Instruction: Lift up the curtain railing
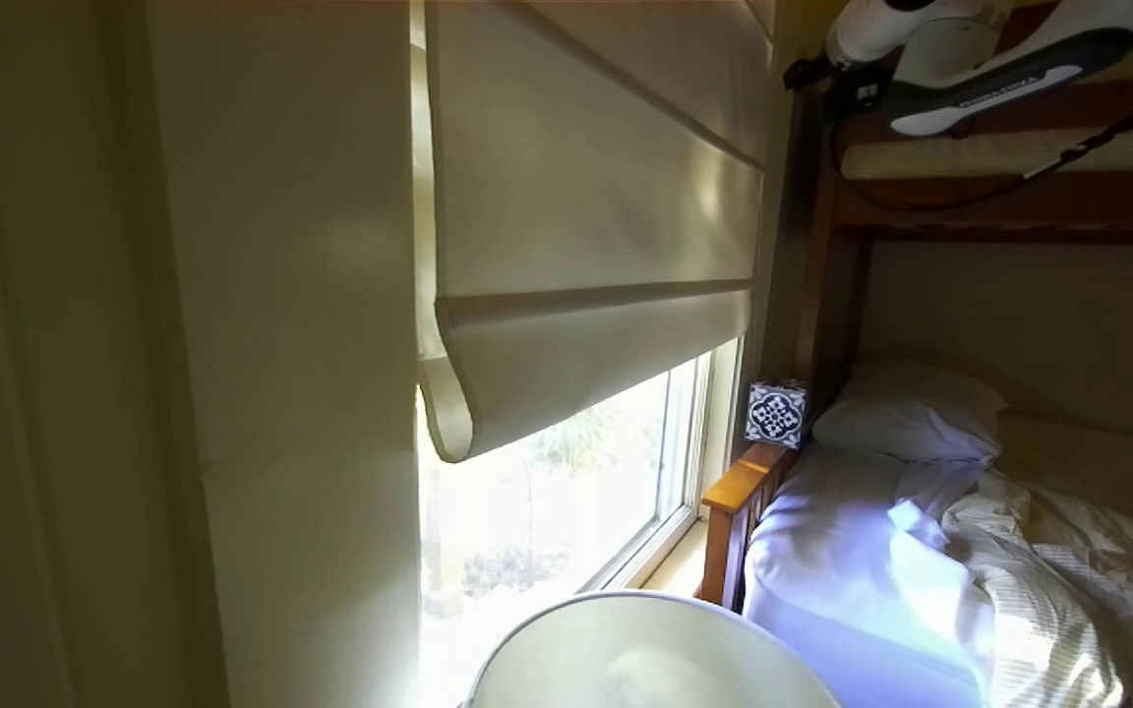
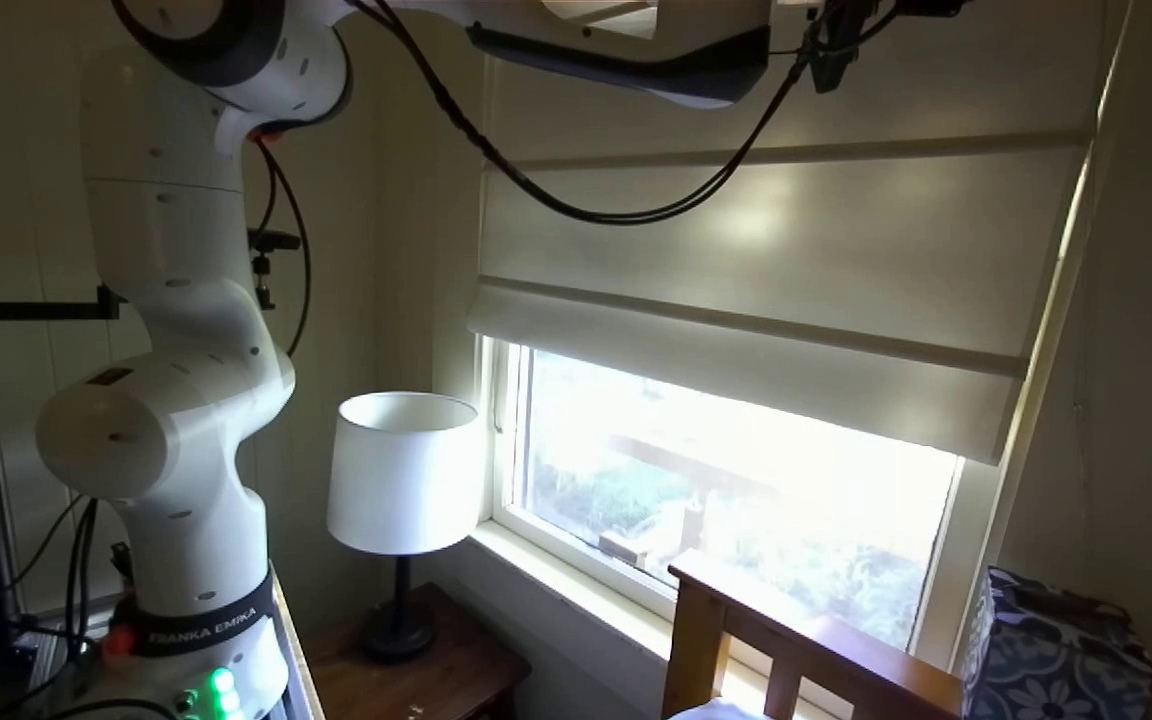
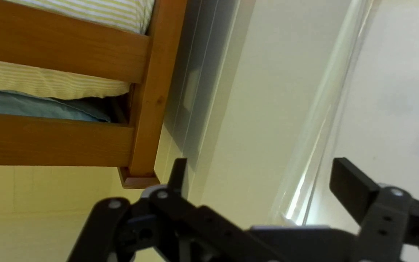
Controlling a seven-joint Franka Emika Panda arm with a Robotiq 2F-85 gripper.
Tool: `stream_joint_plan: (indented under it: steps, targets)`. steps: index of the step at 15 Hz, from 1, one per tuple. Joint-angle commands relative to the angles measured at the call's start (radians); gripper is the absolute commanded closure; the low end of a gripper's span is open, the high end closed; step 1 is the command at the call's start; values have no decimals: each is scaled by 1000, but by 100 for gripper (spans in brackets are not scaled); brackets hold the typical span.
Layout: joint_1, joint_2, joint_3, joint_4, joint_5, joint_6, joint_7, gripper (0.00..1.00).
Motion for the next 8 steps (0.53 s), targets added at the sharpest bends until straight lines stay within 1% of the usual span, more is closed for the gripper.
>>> stream_joint_plan:
  steps: [1,2,5,8]
  targets:
    - [-13,102,-17,131,17,85,56,0]
    - [-15,123,-21,166,9,85,76,0]
    - [-20,192,-26,255,39,89,106,0]
    - [-15,260,-14,332,86,73,94,0]
